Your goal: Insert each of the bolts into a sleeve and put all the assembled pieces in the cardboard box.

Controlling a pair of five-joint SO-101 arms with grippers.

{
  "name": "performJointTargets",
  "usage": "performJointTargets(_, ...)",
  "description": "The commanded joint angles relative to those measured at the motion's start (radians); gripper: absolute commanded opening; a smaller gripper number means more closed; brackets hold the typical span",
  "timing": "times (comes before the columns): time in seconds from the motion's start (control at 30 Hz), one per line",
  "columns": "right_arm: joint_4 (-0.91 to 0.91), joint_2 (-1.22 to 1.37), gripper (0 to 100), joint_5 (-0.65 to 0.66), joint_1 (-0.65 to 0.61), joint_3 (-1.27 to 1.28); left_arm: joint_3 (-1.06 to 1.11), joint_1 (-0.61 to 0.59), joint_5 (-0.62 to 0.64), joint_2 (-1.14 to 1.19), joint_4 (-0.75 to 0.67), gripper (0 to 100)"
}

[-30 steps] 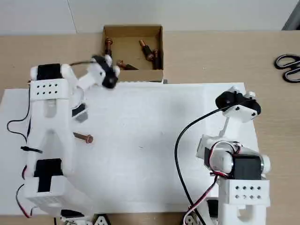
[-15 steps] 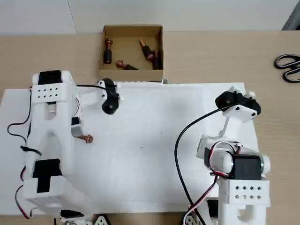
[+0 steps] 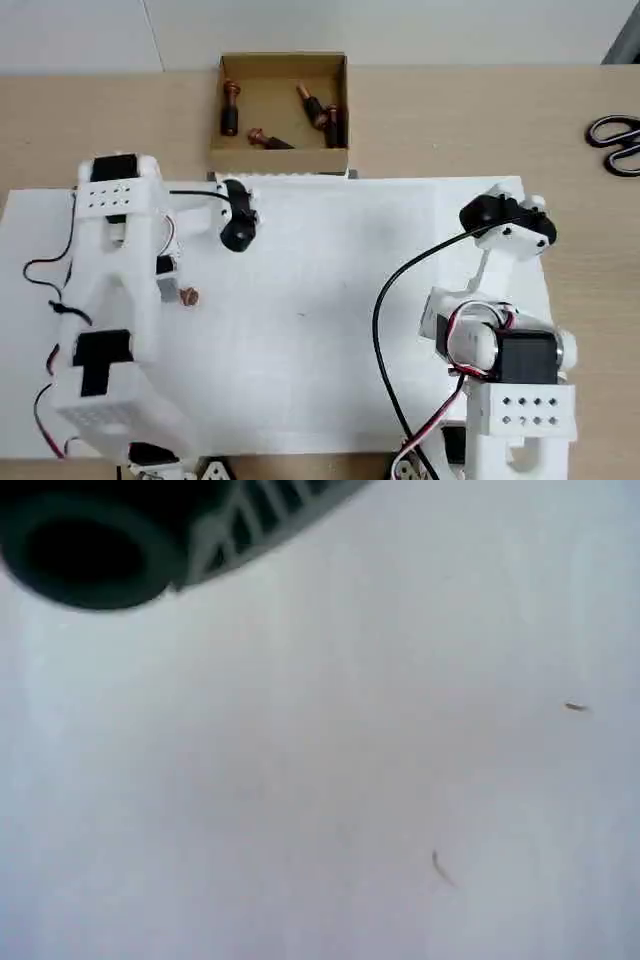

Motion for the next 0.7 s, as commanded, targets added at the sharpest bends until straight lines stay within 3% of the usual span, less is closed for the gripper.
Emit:
performJointTargets(0.0, -0.013, -0.007, 0.4, 0.011, -0.002, 0.002, -0.005, 0.002, -0.437, 0.005, 0.002, 12)
performJointTargets(0.33, -0.016, -0.005, 0.4, 0.009, -0.082, 0.002, -0.004, -0.014, -0.529, 0.031, -0.005, 12)
performJointTargets(0.67, -0.028, -0.005, 0.4, 0.011, -0.084, 0.002, -0.117, -0.014, -0.503, 0.227, -0.061, 12)
